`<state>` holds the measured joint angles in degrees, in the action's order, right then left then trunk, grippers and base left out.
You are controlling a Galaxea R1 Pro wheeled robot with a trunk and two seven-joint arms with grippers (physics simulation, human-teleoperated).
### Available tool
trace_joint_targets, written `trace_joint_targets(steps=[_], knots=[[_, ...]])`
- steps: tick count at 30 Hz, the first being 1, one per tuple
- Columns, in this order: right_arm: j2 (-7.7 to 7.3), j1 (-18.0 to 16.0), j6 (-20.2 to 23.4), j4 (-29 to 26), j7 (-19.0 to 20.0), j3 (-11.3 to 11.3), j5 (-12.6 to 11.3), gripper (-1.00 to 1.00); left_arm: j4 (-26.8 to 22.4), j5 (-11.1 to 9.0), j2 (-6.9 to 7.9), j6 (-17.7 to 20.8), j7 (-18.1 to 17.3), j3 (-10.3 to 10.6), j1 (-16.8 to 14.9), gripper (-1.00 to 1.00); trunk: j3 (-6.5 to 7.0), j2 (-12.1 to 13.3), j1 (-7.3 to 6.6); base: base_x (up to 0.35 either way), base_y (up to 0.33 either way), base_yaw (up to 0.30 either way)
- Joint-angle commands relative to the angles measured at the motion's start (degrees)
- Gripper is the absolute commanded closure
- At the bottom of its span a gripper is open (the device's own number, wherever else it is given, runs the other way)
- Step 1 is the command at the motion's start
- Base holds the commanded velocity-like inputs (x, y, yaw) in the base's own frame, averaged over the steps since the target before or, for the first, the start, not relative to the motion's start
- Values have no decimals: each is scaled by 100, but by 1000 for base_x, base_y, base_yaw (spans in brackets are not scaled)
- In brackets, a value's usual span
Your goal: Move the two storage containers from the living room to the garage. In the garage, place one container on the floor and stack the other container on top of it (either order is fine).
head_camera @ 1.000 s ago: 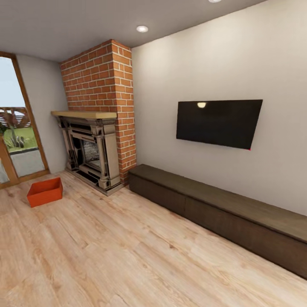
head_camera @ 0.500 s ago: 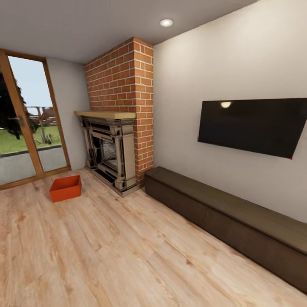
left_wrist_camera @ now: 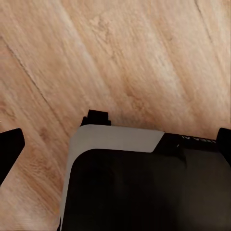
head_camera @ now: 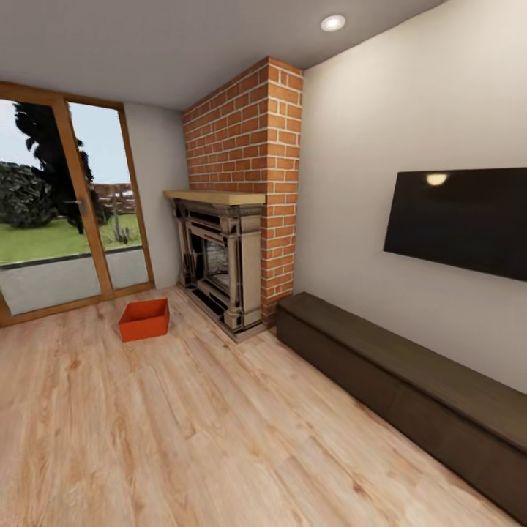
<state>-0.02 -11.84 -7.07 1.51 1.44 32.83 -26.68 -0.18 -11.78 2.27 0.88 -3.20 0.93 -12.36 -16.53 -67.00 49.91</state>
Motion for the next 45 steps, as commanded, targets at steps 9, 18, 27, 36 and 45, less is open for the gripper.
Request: trace_joint_targets(steps=[9, 18, 27, 36, 45], knots=[[2, -6, -33, 16, 14, 48, -57, -100, 0, -52, 1, 9, -23, 12, -4, -100, -7, -4, 4, 321, 0, 268], [2, -5, -34, 16, 16, 48, -55, -100, 0, -52, 1, 9, -23, 12, -5, -100, -7, -4, 4, 321, 0, 268], [3, -4, -35, 17, 15, 48, -54, -100, 0, -52, 1, 9, -23, 12, -3, -100, -7, -4, 4, 321, 0, 268], [6, -6, -34, 16, 14, 48, -56, -100, 0, -52, 1, 9, -23, 12, -4, -100, -7, -4, 4, 321, 0, 268], [3, -9, -36, 17, 15, 48, -53, -100, 0, -52, 1, 9, -23, 12, -4, -100, -7, -4, 4, 321, 0, 268]])
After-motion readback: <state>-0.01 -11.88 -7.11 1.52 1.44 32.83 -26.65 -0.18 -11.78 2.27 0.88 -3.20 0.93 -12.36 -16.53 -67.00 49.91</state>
